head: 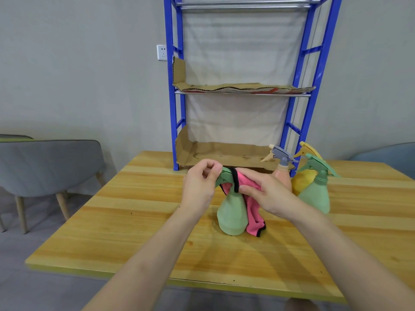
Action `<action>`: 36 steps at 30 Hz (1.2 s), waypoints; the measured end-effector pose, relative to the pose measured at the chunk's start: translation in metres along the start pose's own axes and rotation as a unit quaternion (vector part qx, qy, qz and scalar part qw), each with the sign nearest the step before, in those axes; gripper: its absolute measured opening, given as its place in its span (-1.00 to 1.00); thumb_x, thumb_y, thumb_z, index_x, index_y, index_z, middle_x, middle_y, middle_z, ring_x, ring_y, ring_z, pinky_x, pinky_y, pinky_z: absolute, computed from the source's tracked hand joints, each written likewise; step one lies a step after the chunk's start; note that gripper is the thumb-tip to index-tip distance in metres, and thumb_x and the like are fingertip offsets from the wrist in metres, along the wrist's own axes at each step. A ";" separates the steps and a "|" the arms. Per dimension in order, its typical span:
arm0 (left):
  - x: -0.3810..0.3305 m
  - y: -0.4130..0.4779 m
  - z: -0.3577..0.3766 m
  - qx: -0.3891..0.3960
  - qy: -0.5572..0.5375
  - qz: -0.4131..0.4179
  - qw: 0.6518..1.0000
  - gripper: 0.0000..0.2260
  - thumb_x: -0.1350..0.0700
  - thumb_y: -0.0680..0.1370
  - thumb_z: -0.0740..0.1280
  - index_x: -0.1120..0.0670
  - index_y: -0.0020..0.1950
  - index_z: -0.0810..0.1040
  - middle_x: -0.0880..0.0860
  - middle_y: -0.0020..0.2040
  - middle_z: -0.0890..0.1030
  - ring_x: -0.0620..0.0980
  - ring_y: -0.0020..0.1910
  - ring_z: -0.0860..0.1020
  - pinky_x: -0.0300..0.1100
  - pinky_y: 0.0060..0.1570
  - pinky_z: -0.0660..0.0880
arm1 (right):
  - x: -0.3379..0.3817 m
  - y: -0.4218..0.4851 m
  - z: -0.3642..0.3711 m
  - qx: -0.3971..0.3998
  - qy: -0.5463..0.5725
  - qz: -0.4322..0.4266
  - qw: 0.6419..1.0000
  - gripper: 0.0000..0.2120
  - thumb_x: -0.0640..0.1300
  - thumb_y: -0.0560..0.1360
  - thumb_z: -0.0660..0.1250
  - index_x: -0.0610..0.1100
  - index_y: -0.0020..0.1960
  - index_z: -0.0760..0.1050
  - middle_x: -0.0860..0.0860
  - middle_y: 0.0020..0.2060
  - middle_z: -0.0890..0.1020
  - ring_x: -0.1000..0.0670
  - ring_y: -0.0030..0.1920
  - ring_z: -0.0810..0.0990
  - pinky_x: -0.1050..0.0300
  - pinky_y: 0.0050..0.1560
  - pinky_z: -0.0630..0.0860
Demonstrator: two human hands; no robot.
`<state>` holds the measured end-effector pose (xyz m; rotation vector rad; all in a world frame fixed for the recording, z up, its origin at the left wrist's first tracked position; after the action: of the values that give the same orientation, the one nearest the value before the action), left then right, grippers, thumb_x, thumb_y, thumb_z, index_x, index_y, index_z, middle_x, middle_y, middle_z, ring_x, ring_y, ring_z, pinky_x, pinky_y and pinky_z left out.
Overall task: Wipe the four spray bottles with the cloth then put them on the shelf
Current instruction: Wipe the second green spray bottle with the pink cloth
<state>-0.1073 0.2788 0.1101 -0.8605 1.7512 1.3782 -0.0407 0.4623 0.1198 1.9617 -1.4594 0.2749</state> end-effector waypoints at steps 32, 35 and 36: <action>-0.006 -0.002 0.001 -0.013 -0.024 -0.031 0.999 -0.87 0.08 0.67 0.33 0.03 -0.02 0.65 -0.01 -0.14 0.69 -0.14 -0.17 0.59 -0.23 -0.10 0.54 | 0.004 0.001 0.006 -0.067 0.043 0.044 0.996 -0.83 0.05 0.66 0.29 0.05 0.04 0.64 0.06 -0.19 0.69 -0.05 -0.13 0.62 -0.20 0.01 0.58; -0.008 -0.001 -0.002 0.001 -0.014 -0.036 0.999 -0.87 0.08 0.67 0.33 0.04 -0.01 0.65 -0.02 -0.15 0.68 -0.17 -0.19 0.57 -0.33 -0.15 0.49 | 0.005 0.000 -0.004 0.041 0.082 0.052 0.994 -0.79 -0.04 0.69 0.25 0.13 0.24 0.60 -0.02 -0.05 0.71 -0.09 -0.04 0.63 -0.27 0.09 0.56; -0.008 -0.001 -0.001 0.003 -0.012 -0.037 0.999 -0.86 0.08 0.68 0.33 0.04 -0.01 0.65 -0.03 -0.15 0.68 -0.18 -0.19 0.57 -0.35 -0.15 0.48 | 0.005 -0.001 -0.008 0.068 0.094 0.052 0.992 -0.77 -0.07 0.69 0.26 0.13 0.29 0.58 -0.03 0.02 0.71 -0.05 0.01 0.64 -0.28 0.14 0.55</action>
<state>-0.1024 0.2778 0.1168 -0.8931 1.6880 1.3298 -0.0363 0.4633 0.1282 1.9108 -1.4538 0.6028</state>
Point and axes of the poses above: each hand's wrist, its own y-axis towards the middle knuckle, its own z-axis out of the palm, x = y × z, the point moved 3 cm from there along y, towards the middle knuckle
